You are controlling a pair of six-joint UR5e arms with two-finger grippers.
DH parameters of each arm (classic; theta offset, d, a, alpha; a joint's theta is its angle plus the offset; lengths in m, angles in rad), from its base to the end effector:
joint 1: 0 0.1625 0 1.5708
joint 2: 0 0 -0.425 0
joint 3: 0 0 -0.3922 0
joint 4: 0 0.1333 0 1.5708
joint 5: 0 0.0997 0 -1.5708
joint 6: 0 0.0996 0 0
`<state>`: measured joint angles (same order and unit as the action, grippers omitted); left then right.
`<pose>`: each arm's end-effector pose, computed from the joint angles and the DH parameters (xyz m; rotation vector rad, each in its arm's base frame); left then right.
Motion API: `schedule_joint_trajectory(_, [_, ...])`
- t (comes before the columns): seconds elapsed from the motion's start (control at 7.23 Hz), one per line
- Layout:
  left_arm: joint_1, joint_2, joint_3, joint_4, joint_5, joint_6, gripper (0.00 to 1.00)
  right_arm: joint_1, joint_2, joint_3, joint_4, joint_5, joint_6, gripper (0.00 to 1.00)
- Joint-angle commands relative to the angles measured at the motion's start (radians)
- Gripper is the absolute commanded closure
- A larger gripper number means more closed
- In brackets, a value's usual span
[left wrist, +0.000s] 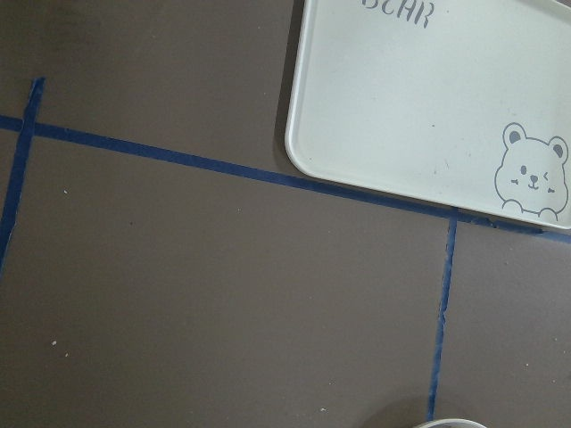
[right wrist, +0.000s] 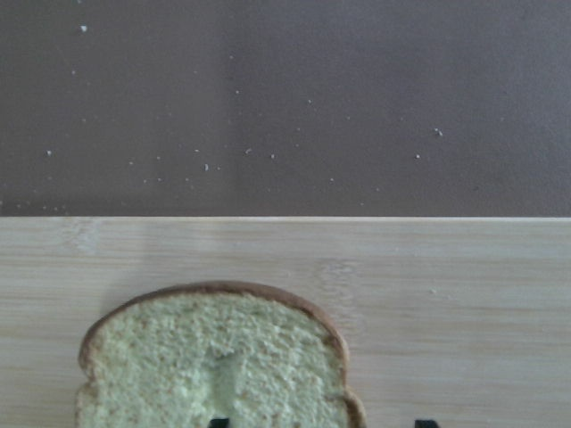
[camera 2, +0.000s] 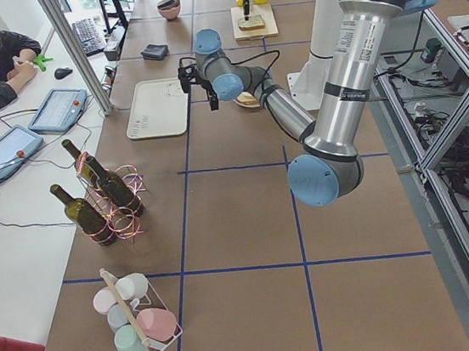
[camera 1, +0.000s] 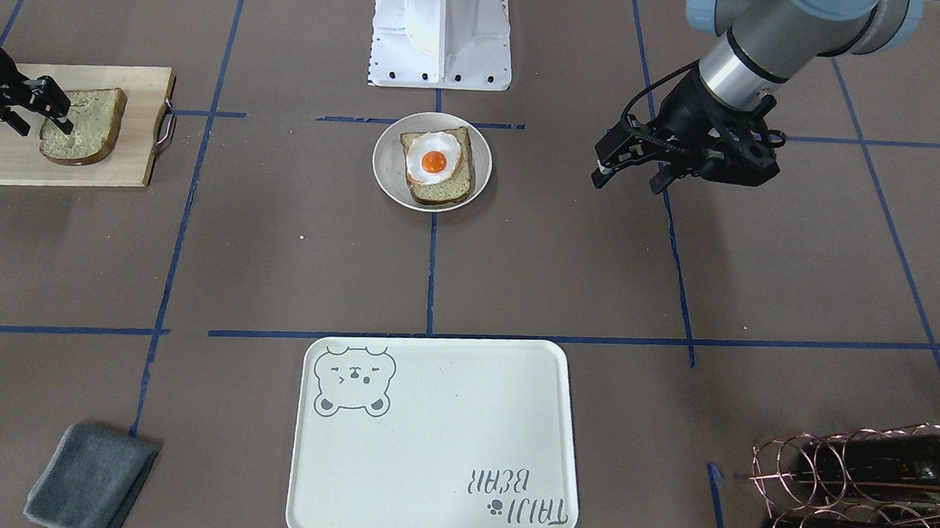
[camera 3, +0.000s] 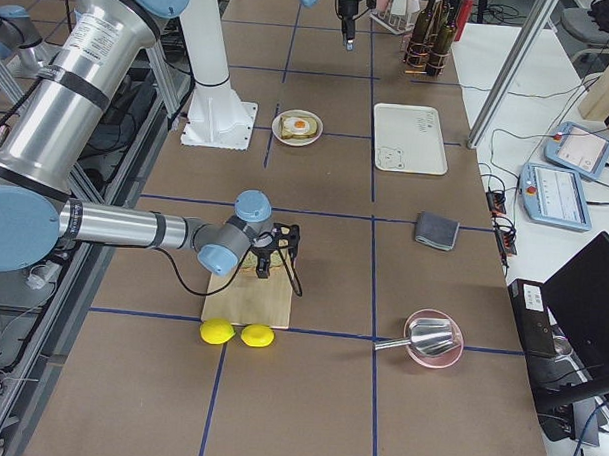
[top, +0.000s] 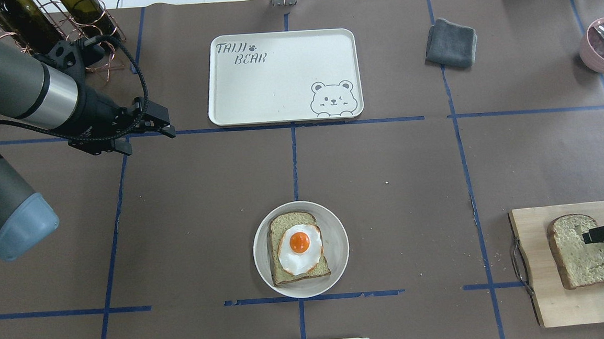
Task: Make sandwich and place on tray
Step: 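Grasp the bread slice edge with the right gripper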
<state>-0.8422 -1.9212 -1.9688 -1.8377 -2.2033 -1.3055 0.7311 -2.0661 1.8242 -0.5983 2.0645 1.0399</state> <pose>0.3134 -0.4630 0.2524 0.0250 1.1332 -0.1931 -0.1744 -0.2721 0.6292 0.0414 -0.8545 0.0075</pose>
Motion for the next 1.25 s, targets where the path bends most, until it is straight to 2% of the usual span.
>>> schedule_joint_trajectory(0.0, [0.000,0.001,0.002,0.000,0.008,0.000,0.00,-0.004,-0.011,0.000,0.000,0.005,-0.001,0.39])
schedule_joint_trajectory(0.42, [0.000,0.001,-0.001,0.000,0.011,0.000,0.00,-0.016,-0.014,0.000,0.000,0.006,-0.001,0.50])
schedule_joint_trajectory(0.55, [0.000,0.001,-0.002,0.000,0.011,0.002,0.00,-0.021,-0.012,0.000,0.000,0.006,0.000,0.59])
schedule_joint_trajectory(0.83, [-0.001,0.001,-0.005,0.000,0.011,0.000,0.00,-0.021,-0.012,0.000,0.000,0.005,0.000,0.94])
schedule_joint_trajectory(0.97, [-0.001,0.001,-0.005,0.000,0.013,0.000,0.00,-0.021,-0.011,0.000,0.002,0.006,0.000,1.00])
schedule_joint_trajectory(1.11, [-0.001,0.001,-0.007,0.000,0.013,0.000,0.00,-0.021,-0.009,0.001,0.003,0.006,-0.001,1.00])
